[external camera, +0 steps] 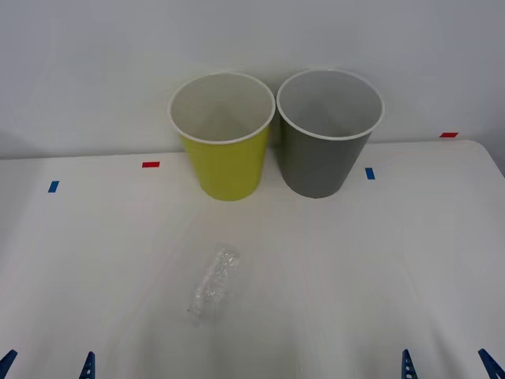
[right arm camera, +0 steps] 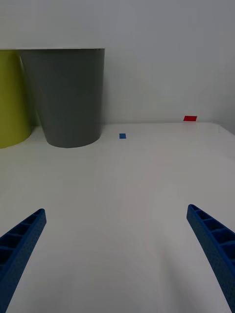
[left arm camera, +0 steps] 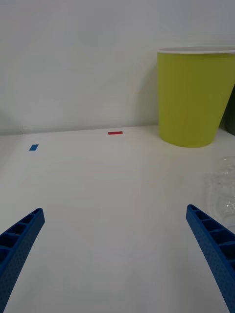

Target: Put cans in the gray bin and PET bottles in the light green bin.

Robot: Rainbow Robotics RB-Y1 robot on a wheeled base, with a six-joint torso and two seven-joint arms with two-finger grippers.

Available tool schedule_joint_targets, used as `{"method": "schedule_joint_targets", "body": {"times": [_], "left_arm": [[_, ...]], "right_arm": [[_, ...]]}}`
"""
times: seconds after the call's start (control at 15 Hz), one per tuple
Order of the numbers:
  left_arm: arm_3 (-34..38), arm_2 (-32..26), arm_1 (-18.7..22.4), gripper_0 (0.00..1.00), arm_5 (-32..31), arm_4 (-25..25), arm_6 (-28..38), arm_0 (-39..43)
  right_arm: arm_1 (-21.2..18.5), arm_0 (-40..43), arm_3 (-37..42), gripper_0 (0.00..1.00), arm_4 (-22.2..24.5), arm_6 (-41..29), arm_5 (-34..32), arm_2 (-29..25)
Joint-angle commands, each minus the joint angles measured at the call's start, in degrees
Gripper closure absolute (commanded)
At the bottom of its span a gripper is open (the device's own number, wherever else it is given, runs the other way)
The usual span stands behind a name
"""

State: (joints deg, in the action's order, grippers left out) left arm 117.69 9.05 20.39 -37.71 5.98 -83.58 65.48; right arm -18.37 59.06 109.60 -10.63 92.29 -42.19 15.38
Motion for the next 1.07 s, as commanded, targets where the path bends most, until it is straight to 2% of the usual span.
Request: {"method": "schedule_joint_targets", "body": {"times": [0.07, 0.8, 0.87, 0.93, 1.0, 1.07], "left_arm": [[0.0, 0.0, 0.0, 0.00, 0.0, 0.0, 0.0, 0.0], [0.0, 0.0, 0.0, 0.00, 0.0, 0.0, 0.0, 0.0], [-2.0, 0.9, -1.0, 0.00, 0.9, -0.1, 0.0, -1.4], [-2.5, 0.5, -0.8, 0.01, 0.4, -0.1, 0.1, -1.5], [-2.5, 0.1, 0.1, 0.09, 0.1, -0.4, 0.1, -1.5], [-2.4, -0.3, 1.2, 0.10, 0.1, -0.9, 0.2, -1.5]], "right_arm": [[0.0, 0.0, 0.0, 0.00, 0.0, 0.0, 0.0, 0.0], [0.0, 0.0, 0.0, 0.00, 0.0, 0.0, 0.0, 0.0], [0.0, 0.0, 0.0, 0.00, 0.0, 0.0, 0.0, 0.0], [0.0, 0.0, 0.0, 0.00, 0.0, 0.0, 0.0, 0.0], [0.0, 0.0, 0.0, 0.00, 0.0, 0.0, 0.0, 0.0], [0.0, 0.0, 0.0, 0.00, 0.0, 0.0, 0.0, 0.0]]}}
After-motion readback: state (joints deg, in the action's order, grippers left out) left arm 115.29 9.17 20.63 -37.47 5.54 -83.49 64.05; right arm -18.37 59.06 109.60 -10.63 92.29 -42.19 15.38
